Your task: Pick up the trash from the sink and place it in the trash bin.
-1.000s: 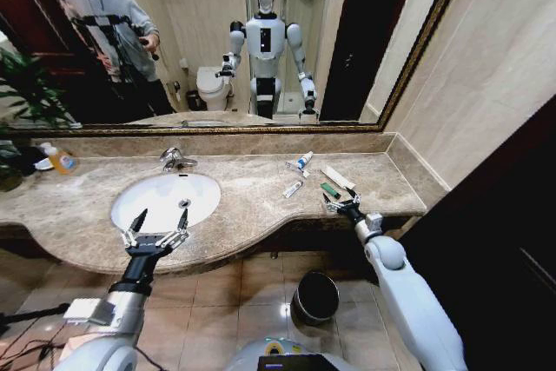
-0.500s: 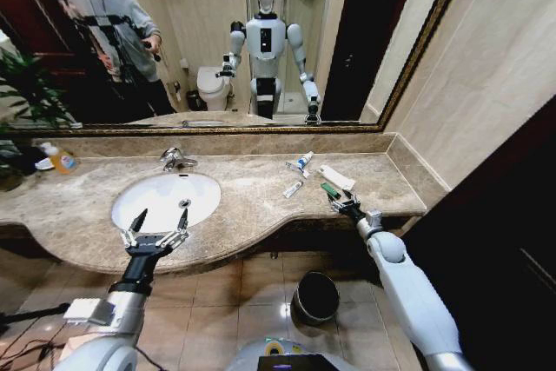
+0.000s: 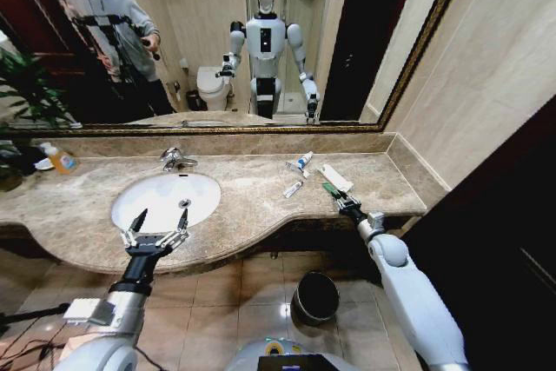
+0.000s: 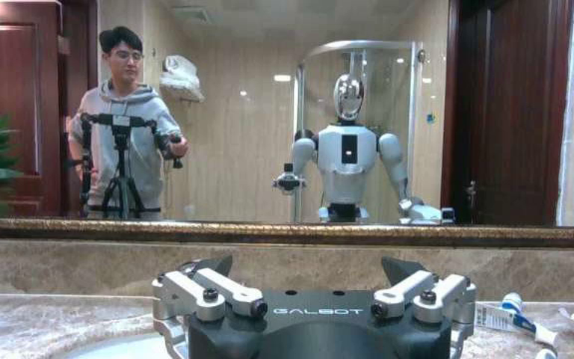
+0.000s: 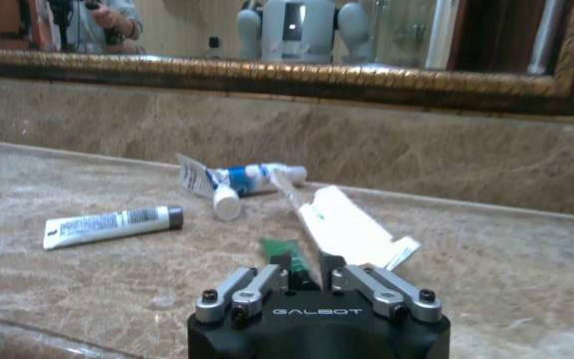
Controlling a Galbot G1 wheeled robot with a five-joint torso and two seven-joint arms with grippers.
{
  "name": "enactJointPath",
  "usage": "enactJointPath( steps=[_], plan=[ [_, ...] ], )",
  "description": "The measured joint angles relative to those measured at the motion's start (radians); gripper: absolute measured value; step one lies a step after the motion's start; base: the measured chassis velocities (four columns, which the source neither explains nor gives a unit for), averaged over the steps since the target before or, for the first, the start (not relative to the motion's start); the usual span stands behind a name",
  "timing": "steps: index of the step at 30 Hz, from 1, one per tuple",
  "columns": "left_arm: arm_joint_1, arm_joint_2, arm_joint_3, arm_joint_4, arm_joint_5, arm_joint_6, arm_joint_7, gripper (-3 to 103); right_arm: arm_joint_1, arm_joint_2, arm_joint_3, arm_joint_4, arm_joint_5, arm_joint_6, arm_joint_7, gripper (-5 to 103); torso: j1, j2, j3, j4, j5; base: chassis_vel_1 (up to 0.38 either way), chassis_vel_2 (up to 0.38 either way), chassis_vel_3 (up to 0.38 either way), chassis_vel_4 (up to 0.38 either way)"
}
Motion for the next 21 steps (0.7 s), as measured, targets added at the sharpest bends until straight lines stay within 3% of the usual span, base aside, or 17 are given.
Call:
enactJointPath(
  steps=[3,6,12,17,19,21],
  plan=[
    [0.000,0.000,0.000,0.000,0.000,0.000,0.000,100,-0.010,-0.003,0.007,0.012,0.005,-0.001,0.000,18,0.000,0.000,0.000,0.0000,0.0001,0.000,0.000,0.000,0.000],
    [0.000,0.000,0.000,0.000,0.000,0.000,0.000,100,-0.031,-0.016,0.016,0.029,0.015,0.006,-0.004,3,0.000,0.000,0.000,-0.0001,0.0002,0.000,0.000,0.000,0.000],
    [0.000,0.000,0.000,0.000,0.000,0.000,0.000,100,-0.019,0.007,0.006,0.018,0.005,0.004,-0.003,0,0.000,0.000,0.000,0.0000,0.0001,0.000,0.000,0.000,0.000],
    [0.000,0.000,0.000,0.000,0.000,0.000,0.000,100,-0.009,0.015,-0.009,0.004,-0.002,0.001,0.005,21,0.000,0.000,0.000,0.0000,0.0000,0.000,0.000,0.000,0.000],
    [0.000,0.000,0.000,0.000,0.000,0.000,0.000,100,-0.005,0.014,-0.010,-0.001,-0.003,0.001,0.005,21,0.000,0.000,0.000,0.0000,0.0001,0.000,0.000,0.000,0.000],
    [0.000,0.000,0.000,0.000,0.000,0.000,0.000,100,0.002,0.011,-0.011,-0.017,-0.003,0.000,0.003,33,0.000,0.000,0.000,0.0000,-0.0001,0.000,0.000,0.000,0.000]
  ],
)
